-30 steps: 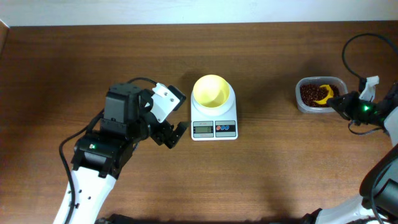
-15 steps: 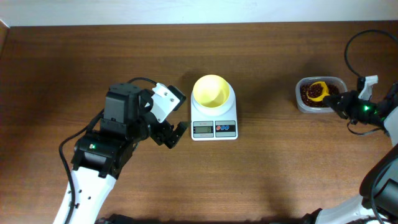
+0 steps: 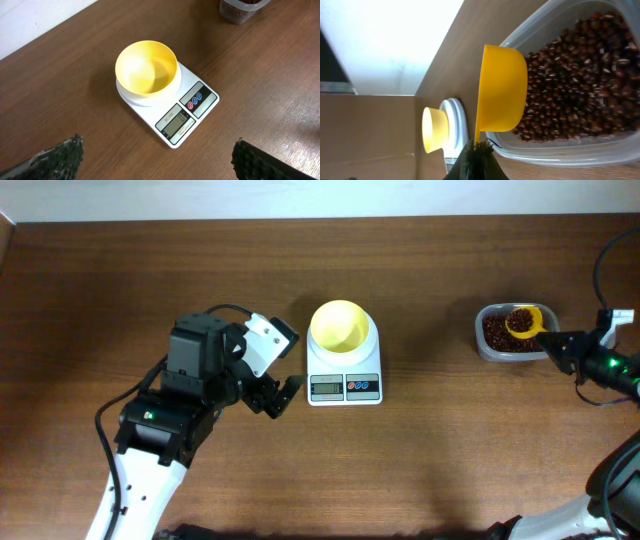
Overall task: Scoop item into bowl and weigh 50g on scale
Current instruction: 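Drag the scoop through the beans with the right gripper to fill it, then lift the filled scoop and carry it left over the yellow bowl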
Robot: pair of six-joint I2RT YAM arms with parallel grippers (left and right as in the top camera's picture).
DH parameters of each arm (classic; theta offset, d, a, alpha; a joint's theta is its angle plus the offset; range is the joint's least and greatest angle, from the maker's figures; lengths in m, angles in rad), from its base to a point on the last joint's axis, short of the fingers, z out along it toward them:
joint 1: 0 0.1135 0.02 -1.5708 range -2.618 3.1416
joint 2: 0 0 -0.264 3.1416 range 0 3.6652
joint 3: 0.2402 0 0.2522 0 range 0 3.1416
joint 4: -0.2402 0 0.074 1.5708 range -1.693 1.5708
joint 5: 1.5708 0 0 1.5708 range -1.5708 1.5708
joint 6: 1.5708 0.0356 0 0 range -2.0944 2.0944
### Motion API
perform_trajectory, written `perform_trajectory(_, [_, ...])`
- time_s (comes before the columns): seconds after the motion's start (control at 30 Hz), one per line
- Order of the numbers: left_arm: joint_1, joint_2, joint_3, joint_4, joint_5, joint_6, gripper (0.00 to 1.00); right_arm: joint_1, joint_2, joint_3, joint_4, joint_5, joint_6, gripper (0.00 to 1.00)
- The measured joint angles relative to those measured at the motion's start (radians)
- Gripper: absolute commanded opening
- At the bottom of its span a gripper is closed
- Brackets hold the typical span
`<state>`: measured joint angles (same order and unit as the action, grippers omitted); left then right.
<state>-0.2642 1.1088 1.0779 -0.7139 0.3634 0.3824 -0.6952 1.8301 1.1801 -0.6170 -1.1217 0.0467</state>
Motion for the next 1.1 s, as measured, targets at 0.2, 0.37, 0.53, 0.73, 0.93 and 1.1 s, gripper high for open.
perform_trajectory(0.2, [0.0, 0.0, 0.0, 0.0, 0.0, 0.0, 0.99, 0.0, 0.0, 0.0, 0.0, -0.059, 0.002, 0.04])
perform_trajectory(0.37, [0.0, 0.0, 0.0, 0.0, 0.0, 0.0, 0.99, 0.0, 0.0, 0.0, -0.004, -0.132, 0.016, 0.04])
perform_trajectory(0.53, [0.0, 0.0, 0.0, 0.0, 0.0, 0.0, 0.99, 0.0, 0.0, 0.0, -0.007, -0.185, 0.038, 0.04])
perform_trajectory(0.73, [0.0, 0.0, 0.0, 0.0, 0.0, 0.0, 0.99, 0.011, 0.0, 0.0, -0.045, -0.261, 0.048, 0.04])
perform_trajectory(0.93, [0.0, 0.0, 0.0, 0.0, 0.0, 0.0, 0.99, 0.136, 0.0, 0.0, -0.049, -0.307, 0.051, 0.05])
perform_trajectory(1.1, [0.0, 0.0, 0.0, 0.0, 0.0, 0.0, 0.99, 0.246, 0.0, 0.0, -0.049, -0.313, 0.051, 0.05])
